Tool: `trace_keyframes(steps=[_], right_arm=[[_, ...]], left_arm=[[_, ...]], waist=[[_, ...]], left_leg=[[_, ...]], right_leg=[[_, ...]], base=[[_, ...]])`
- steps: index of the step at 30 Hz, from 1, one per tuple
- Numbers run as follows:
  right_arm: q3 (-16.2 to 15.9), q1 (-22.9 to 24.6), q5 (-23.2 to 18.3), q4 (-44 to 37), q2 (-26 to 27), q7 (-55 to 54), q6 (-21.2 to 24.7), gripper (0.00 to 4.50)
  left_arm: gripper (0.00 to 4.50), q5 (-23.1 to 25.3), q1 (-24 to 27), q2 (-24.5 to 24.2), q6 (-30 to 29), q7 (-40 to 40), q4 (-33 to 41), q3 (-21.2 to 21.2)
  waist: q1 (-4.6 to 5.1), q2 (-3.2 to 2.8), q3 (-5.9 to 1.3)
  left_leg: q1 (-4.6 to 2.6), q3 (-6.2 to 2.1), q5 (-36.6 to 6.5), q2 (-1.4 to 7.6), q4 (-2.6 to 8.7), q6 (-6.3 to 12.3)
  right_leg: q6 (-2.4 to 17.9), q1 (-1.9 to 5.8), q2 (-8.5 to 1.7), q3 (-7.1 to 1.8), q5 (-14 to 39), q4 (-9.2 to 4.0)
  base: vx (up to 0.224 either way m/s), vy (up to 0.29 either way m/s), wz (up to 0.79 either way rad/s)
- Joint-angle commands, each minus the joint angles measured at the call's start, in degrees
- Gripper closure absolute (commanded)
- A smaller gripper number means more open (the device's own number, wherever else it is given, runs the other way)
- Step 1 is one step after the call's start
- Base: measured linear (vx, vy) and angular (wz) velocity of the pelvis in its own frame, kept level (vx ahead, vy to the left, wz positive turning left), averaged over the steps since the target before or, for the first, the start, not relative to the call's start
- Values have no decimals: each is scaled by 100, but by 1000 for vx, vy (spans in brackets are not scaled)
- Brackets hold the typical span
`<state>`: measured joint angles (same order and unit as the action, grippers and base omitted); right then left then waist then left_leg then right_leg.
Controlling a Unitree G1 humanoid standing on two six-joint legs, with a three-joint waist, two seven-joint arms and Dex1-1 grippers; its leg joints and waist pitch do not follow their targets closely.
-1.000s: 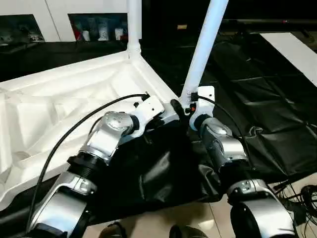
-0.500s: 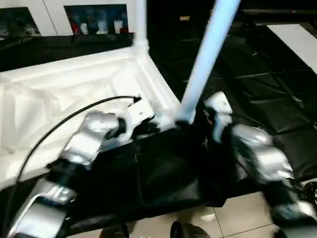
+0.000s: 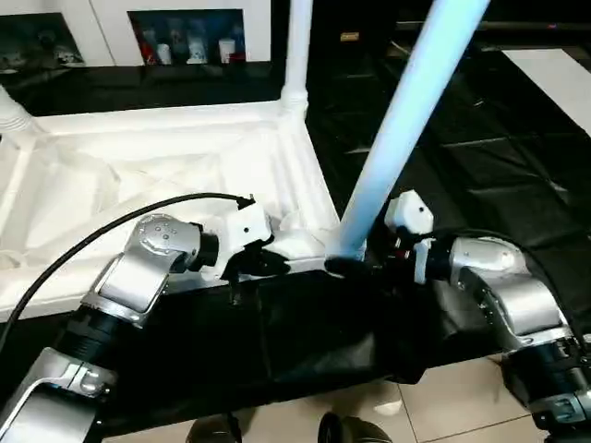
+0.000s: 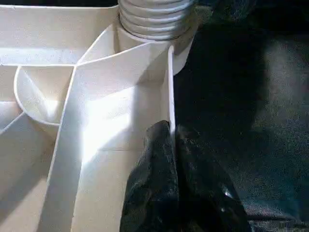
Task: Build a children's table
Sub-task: Rotate leg to tighten
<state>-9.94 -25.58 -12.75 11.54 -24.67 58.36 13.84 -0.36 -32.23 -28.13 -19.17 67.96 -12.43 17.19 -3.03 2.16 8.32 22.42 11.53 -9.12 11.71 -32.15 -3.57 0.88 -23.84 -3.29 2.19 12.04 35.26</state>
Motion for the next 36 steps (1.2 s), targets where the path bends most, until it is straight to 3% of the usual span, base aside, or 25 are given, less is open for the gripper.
trace_keyframes(steps=[1, 4, 5, 8, 9, 18, 32, 36], right_arm=[[-212, -35, 83, 75, 37, 223, -75, 35], [-175, -90, 53, 139, 77, 210, -66, 35], [-166, -101, 28, 144, 79, 214, -59, 60], [-151, -98, -8, 172, 73, 240, -112, 72], [-146, -96, -14, 189, 70, 250, -138, 101], [-139, -6, -23, 248, 3, 414, -267, 171], [-136, 94, -39, 434, 145, 315, -214, 207], [-36, 179, -1, 676, 344, -119, -71, 207]], left_arm=[[450, -10, 79, -6, -58, 146, 70, 248], [450, -17, 82, -23, -64, 153, 81, 246], [450, -21, 90, -25, -75, 154, 96, 244], [450, -18, 112, -29, -75, 151, 102, 241], [450, -16, 119, -30, -76, 152, 103, 239], [450, -31, 143, -64, -89, 135, 119, 242], [450, -43, 163, -49, -120, 65, 98, 266], [450, 29, 128, 99, -243, -221, -5, 230]], waist=[[-4, -4, -418], [-1, -2, -408], [-3, 3, -400], [-6, 8, -415], [-7, 3, -420], [-27, 4, -424], [-23, 10, -401], [-17, 3, -365]], left_leg=[[-146, -61, -207, 178, 243, 700], [-152, -63, -277, 178, 249, 664], [-148, -61, -288, 178, 247, 647], [-146, -62, -153, 169, 233, 675], [-143, -62, -126, 167, 228, 699], [-142, -61, -71, 162, 212, 769], [-137, -65, -264, 162, 220, 685], [-153, -65, -491, 176, 248, 585]], right_leg=[[1677, 335, -409, -276, -740, -249], [1645, 323, -409, -276, -536, -261], [1627, 323, -410, -280, -488, -266], [1630, 330, -398, -280, -685, -236], [1643, 331, -400, -279, -748, -231], [1663, 338, -388, -273, -843, -214], [1623, 323, -399, -277, -474, -247], [1583, 295, -413, -277, -61, -301]], base=[[0, 0, 0], [0, 0, 0], [0, 0, 0], [0, 0, 0], [0, 0, 0], [0, 0, 0], [0, 0, 0], [0, 0, 0]])
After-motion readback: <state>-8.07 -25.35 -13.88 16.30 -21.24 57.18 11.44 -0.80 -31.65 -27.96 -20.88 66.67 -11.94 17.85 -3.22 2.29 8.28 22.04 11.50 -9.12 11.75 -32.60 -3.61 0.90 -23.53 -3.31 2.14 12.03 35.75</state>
